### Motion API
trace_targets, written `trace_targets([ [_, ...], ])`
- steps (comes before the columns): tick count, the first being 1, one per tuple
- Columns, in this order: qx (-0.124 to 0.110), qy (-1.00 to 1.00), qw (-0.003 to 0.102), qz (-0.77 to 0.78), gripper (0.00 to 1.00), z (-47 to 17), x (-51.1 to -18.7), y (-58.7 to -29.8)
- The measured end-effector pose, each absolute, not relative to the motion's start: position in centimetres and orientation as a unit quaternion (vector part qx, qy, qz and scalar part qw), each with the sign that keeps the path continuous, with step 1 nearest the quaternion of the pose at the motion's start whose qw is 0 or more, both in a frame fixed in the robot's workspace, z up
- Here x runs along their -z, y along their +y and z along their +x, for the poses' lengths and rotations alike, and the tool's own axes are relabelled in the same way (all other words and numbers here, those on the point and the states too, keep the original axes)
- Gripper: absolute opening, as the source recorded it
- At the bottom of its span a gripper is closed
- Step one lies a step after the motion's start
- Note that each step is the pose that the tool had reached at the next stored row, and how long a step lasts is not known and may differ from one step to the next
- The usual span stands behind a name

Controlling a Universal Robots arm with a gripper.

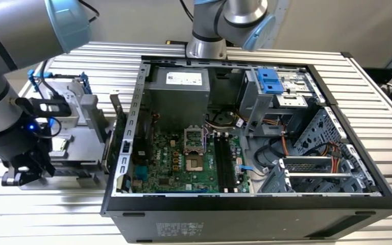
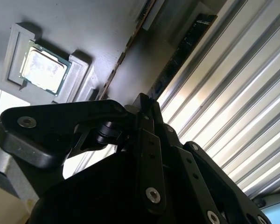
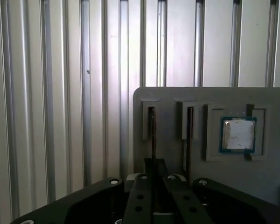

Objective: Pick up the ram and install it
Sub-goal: 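Pick up the ram and move it above insertion slot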

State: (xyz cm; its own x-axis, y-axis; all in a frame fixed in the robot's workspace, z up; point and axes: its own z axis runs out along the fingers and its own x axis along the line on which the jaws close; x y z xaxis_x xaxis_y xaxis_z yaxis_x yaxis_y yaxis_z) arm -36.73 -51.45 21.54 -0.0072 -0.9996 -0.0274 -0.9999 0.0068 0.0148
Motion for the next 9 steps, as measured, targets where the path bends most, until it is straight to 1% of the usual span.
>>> trace_targets([
  [9,-0.015,0.709,0.005,-0.705,0.0,-36.73,-22.57,-51.45],
])
